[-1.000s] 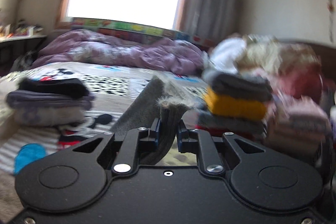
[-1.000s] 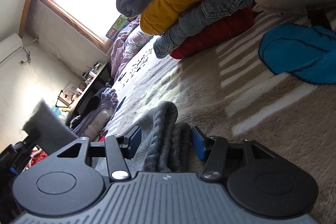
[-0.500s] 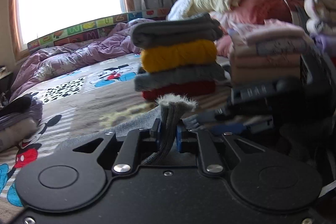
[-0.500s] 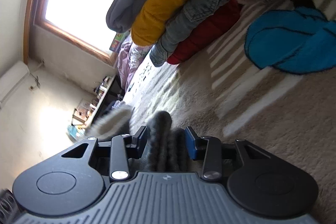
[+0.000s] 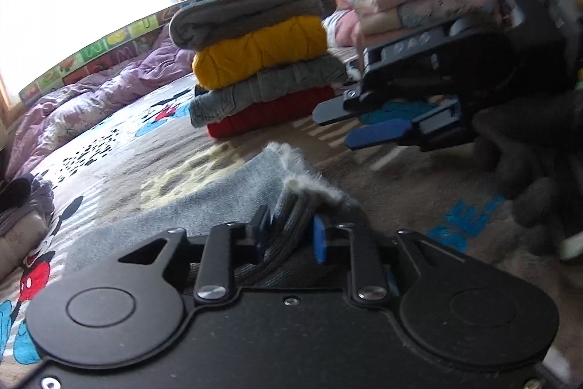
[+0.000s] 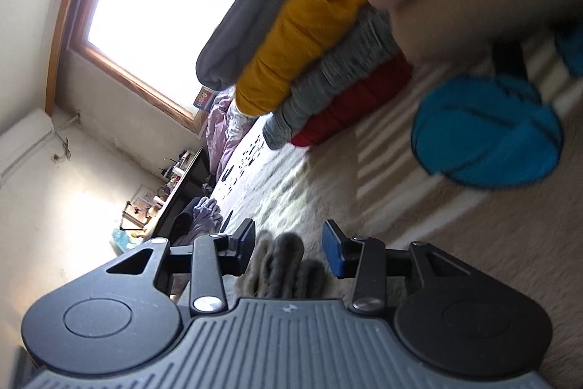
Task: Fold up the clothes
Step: 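Open both grippers to release the folded sweatpants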
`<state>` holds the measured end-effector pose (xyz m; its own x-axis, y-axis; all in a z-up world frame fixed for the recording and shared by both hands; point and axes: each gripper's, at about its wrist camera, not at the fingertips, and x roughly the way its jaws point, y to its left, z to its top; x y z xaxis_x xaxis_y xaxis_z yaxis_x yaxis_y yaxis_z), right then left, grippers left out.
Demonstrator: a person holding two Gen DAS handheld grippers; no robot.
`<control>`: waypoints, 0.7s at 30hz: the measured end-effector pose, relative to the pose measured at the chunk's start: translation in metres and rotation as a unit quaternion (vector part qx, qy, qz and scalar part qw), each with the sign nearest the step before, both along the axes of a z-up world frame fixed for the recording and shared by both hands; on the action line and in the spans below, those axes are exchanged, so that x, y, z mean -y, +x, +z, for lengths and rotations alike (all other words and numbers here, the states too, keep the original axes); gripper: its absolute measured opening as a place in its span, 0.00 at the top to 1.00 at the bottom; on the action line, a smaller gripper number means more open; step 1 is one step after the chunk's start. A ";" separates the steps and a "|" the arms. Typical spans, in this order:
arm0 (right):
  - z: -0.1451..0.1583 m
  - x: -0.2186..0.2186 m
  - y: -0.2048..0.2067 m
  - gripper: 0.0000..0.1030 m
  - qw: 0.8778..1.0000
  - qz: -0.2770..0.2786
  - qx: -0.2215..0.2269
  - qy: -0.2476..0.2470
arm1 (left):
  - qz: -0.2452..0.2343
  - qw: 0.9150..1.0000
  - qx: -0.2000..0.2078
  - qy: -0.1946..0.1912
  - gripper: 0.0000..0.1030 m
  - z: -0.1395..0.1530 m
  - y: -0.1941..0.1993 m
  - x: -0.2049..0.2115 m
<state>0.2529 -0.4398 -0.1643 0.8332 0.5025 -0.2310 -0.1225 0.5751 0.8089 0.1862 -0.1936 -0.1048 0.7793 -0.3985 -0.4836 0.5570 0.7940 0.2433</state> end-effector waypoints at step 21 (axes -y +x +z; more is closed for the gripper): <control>0.040 -0.115 -0.010 0.61 0.935 0.082 0.092 -0.331 | 0.086 0.990 -0.055 -0.099 0.69 0.000 0.050 -0.146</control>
<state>0.2425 -0.3248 -0.1245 0.8142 0.4236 -0.3970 -0.3544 0.9043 0.2381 0.2367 -0.0475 -0.1050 0.7911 -0.3607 -0.4940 0.4244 0.9053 0.0186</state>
